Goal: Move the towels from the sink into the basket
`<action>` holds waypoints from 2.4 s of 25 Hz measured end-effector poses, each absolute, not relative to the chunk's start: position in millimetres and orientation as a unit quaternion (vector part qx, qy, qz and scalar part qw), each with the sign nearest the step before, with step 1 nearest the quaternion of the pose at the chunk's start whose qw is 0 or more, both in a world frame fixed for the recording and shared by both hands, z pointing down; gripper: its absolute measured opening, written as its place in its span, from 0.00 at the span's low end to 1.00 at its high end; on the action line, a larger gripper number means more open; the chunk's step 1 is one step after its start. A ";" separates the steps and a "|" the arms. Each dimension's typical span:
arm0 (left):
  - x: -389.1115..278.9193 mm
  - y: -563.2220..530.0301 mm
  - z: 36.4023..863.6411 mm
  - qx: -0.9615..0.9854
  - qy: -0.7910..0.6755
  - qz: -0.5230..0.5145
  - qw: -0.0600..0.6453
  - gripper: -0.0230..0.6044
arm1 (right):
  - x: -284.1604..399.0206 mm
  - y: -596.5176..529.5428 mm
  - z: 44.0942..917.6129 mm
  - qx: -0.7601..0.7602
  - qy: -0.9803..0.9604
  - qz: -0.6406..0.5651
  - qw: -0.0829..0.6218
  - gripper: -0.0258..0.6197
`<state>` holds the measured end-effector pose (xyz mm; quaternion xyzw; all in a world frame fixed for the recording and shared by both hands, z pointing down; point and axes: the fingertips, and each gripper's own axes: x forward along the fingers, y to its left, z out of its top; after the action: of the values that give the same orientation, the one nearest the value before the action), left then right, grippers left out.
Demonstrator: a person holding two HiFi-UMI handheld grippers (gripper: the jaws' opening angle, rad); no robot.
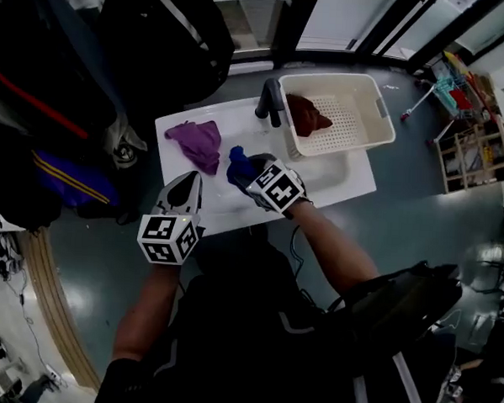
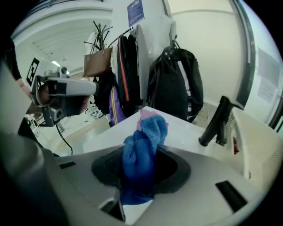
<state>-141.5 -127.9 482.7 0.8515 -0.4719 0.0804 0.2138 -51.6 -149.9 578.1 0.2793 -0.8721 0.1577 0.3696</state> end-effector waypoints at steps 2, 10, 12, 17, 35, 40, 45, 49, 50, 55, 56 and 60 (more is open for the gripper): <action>-134.6 -132.2 472.1 0.861 -0.460 0.073 0.204 0.04 | -41.2 -149.7 550.2 0.312 -0.874 0.150 0.341 0.27; -109.8 -139.1 429.7 0.889 -0.426 0.052 0.163 0.04 | 8.1 -135.2 460.3 0.419 -0.861 0.127 0.258 0.27; -95.7 -138.8 418.5 0.898 -0.409 0.048 0.158 0.04 | 22.3 -131.4 442.6 0.436 -0.859 0.122 0.238 0.27; -56.7 -141.3 397.8 0.906 -0.393 0.048 0.148 0.04 | 63.4 -138.7 408.2 0.469 -0.855 0.110 0.194 0.27; 107.3 -193.5 365.1 0.882 -0.451 0.064 0.123 0.04 | 248.7 -214.3 368.1 0.465 -0.863 0.097 0.171 0.27; 133.2 -214.7 358.5 0.878 -0.455 0.070 0.134 0.04 | 267.2 -246.3 373.7 0.458 -0.863 0.110 0.181 0.27; 158.8 -245.5 371.2 0.880 -0.446 0.090 0.136 0.04 | 281.6 -280.7 397.0 0.470 -0.852 0.120 0.199 0.27; 174.9 -274.5 392.8 0.877 -0.441 0.102 0.162 0.04 | 289.3 -307.5 424.1 0.479 -0.837 0.145 0.220 0.27; 179.4 -281.4 397.8 0.876 -0.439 0.106 0.168 0.04 | 291.0 -313.8 430.8 0.480 -0.834 0.154 0.225 0.28; 198.2 -305.4 431.1 0.873 -0.426 0.136 0.197 0.04 | 295.8 -341.3 468.7 0.485 -0.817 0.178 0.254 0.28; 201.8 -310.1 437.8 0.872 -0.425 0.142 0.199 0.04 | 296.5 -345.4 476.8 0.484 -0.815 0.185 0.260 0.28; 213.2 -328.1 465.6 0.862 -0.429 0.172 0.206 0.04 | 301.4 -360.2 508.7 0.479 -0.804 0.212 0.282 0.28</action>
<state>213.2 -328.1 465.6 0.8624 -0.4294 0.1717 0.2060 301.4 -360.2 508.7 0.4785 -0.8039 0.2123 0.2823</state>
